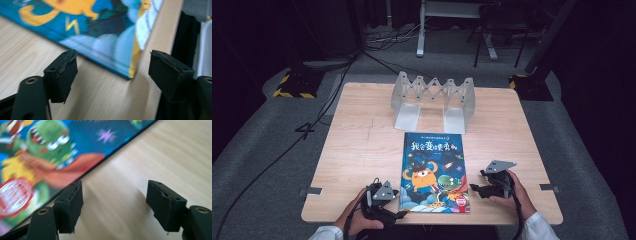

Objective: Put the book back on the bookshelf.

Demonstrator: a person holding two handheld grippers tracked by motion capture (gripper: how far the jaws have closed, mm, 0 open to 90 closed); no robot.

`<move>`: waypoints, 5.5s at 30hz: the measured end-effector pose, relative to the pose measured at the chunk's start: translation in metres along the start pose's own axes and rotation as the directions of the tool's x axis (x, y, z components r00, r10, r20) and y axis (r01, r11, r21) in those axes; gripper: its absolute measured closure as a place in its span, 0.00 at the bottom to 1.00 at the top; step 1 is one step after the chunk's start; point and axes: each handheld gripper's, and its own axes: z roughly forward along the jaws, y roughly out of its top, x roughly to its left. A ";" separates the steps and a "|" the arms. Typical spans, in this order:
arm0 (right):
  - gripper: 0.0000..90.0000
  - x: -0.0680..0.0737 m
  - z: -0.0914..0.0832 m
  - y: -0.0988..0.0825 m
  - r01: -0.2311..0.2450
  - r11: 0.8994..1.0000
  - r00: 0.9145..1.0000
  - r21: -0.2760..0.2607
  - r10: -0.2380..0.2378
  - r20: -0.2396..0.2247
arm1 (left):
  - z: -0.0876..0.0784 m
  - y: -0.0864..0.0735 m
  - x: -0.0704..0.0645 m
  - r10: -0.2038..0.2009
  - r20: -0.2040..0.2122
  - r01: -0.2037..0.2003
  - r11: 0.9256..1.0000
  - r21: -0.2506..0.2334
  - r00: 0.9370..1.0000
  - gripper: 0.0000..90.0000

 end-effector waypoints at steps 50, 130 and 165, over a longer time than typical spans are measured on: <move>0.88 0.074 -0.031 -0.013 0.152 0.981 0.981 0.123 -0.134 -0.143 | 0.005 0.003 0.028 -0.052 -0.175 0.050 0.999 -0.015 0.983 0.19; 0.52 0.021 -0.009 0.064 0.045 0.933 0.911 -0.358 -0.185 -0.369 | 0.005 0.005 0.030 -0.044 -0.161 0.044 0.999 -0.002 0.986 0.17; 0.52 0.030 -0.036 0.052 0.202 0.853 0.938 -0.480 -0.310 -0.157 | 0.042 0.055 0.047 -0.102 0.153 0.120 0.986 -0.114 0.983 0.07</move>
